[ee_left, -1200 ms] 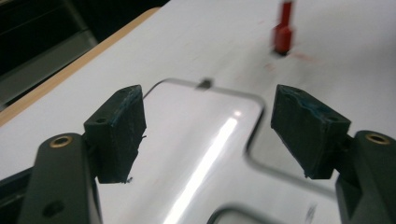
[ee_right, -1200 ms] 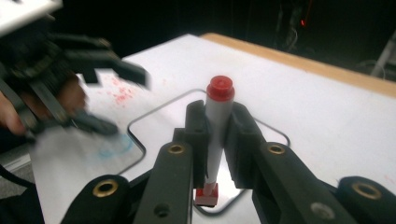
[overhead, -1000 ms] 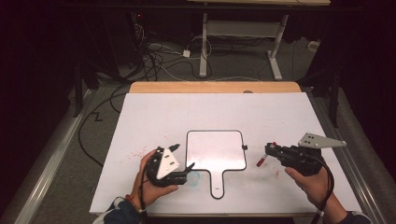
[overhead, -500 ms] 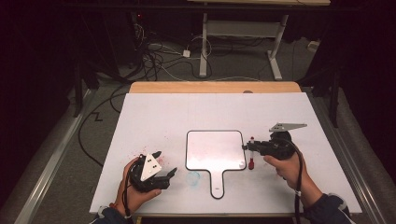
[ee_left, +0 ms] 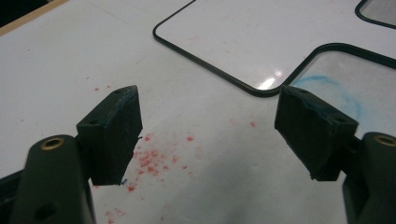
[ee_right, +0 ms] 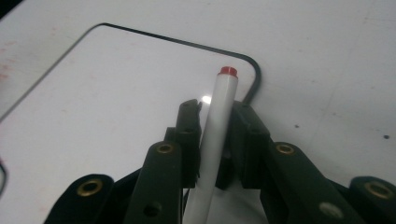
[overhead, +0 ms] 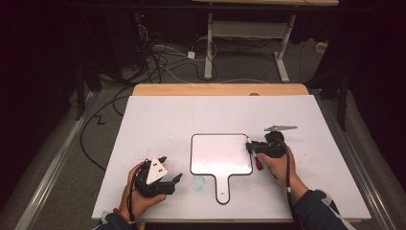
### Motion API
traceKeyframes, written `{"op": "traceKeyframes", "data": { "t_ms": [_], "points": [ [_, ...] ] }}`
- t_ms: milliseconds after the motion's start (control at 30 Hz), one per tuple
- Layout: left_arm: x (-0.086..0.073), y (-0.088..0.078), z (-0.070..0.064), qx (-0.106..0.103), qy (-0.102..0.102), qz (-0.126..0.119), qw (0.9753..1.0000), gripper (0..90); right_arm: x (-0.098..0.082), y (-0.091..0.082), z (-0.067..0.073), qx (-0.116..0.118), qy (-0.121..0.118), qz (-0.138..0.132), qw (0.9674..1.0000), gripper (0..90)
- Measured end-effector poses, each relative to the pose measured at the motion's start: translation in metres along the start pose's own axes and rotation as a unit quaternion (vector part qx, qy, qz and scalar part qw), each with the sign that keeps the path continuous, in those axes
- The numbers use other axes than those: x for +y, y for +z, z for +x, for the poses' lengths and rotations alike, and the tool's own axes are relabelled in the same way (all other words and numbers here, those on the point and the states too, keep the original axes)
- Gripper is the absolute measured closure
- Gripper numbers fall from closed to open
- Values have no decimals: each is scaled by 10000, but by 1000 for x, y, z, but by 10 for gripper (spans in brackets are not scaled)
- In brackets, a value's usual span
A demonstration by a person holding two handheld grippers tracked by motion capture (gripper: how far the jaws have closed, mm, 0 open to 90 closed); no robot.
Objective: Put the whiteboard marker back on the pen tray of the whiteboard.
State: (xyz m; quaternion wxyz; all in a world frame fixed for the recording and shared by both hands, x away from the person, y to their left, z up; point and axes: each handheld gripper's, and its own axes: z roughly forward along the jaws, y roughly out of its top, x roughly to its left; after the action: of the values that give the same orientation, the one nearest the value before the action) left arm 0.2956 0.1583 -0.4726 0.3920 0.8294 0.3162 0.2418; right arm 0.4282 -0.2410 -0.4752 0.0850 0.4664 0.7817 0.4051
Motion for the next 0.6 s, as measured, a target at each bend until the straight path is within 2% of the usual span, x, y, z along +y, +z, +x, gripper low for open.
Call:
{"op": "traceKeyframes", "data": {
  "t_ms": [100,267,367,467,600],
  "points": [
    [0,1,0,-19,-7,10,10000,225,1,0,2,-144,-122,-19,9998,714],
    [0,2,0,-21,10,48,10000,225,1,1,2,-274,-225,39,9994,701],
    [0,2,0,-28,7,48,10000,225,3,0,3,-432,-325,36,9985,694],
    [0,2,1,-38,-7,60,10000,225,3,0,6,-281,-344,51,9990,709],
    [1,3,-1,-49,21,76,10000,225,3,1,12,-308,-559,78,9979,730]
  ]
}}
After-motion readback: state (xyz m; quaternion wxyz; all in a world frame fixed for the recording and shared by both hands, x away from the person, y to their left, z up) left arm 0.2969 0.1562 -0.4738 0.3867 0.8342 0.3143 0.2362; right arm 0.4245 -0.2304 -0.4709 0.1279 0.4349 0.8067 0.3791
